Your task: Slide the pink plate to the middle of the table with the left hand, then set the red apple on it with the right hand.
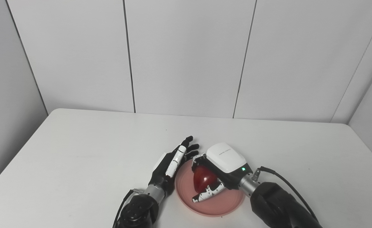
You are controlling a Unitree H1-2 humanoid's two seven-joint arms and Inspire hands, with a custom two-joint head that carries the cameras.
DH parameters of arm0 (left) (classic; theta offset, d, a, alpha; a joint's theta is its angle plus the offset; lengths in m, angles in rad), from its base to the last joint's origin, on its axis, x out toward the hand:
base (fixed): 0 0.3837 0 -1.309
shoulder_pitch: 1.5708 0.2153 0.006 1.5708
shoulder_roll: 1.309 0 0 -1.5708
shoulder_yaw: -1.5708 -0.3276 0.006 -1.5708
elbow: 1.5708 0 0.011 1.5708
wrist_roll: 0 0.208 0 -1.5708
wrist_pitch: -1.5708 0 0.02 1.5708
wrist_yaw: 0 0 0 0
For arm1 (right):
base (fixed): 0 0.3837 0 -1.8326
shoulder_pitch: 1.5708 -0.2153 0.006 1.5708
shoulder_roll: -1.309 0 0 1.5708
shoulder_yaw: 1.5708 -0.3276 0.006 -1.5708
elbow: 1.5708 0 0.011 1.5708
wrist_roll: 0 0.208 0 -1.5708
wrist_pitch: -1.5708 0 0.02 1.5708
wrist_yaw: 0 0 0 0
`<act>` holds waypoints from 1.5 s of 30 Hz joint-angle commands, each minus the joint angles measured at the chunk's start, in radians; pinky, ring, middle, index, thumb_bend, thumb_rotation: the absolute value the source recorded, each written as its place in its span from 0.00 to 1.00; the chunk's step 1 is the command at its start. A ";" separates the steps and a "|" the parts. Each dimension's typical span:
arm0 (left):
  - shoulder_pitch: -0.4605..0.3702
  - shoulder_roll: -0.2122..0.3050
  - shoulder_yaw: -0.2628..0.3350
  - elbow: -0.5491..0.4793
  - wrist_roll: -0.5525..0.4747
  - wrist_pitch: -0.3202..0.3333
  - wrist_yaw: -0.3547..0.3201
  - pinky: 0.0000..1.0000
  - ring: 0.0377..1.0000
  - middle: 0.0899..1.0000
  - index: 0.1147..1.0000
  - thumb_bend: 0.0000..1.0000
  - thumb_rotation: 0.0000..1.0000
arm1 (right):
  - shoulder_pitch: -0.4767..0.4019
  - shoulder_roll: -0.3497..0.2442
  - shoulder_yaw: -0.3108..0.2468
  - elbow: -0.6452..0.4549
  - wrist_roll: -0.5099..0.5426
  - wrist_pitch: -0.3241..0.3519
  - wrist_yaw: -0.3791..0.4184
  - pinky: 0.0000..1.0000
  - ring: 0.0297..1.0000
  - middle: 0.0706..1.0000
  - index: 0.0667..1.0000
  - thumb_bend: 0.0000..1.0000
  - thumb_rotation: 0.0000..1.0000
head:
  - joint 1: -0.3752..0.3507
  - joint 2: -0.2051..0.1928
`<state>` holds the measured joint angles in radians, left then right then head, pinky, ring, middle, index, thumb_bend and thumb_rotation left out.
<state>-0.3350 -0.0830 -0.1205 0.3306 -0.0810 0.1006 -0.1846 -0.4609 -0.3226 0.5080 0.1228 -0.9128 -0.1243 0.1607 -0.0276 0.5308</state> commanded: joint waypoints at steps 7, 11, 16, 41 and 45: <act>0.006 0.006 0.000 0.014 -0.003 0.034 -0.011 0.93 0.88 0.88 0.93 0.69 0.93 | -0.024 -0.026 -0.004 -0.007 -0.012 -0.037 -0.016 0.40 0.45 0.49 0.56 0.77 0.58 | -0.001 0.002; 0.006 0.008 -0.002 0.015 0.001 0.022 -0.015 0.86 0.89 0.93 0.94 0.68 0.94 | -0.021 -0.031 -0.009 -0.023 0.009 -0.022 0.029 0.59 0.69 0.71 0.71 0.99 0.84 | -0.003 0.004; 0.007 0.011 -0.001 0.012 0.001 0.020 -0.020 0.88 0.89 0.93 0.93 0.68 0.94 | -0.025 -0.041 -0.016 -0.031 0.027 -0.022 0.080 0.76 0.80 0.81 0.77 1.00 0.95 | -0.009 0.004; 0.016 0.025 0.017 -0.003 -0.012 0.048 -0.034 0.94 0.90 0.88 0.93 0.69 0.93 | 0.042 -0.038 -0.142 -0.191 0.052 -0.037 -0.042 0.65 0.72 0.75 0.79 0.94 0.97 | -0.038 0.005; 0.016 0.025 0.015 -0.005 -0.009 0.051 -0.032 0.95 0.89 0.89 0.93 0.69 0.94 | 0.043 -0.032 -0.183 -0.219 0.068 -0.033 -0.064 0.63 0.72 0.76 0.80 0.93 0.98 | -0.038 0.005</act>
<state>-0.3311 -0.0694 -0.1058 0.3237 -0.0906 0.1036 -0.2163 -0.3860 -0.3558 0.3479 -0.0614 -0.8652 -0.1390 0.1312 -0.0660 0.5354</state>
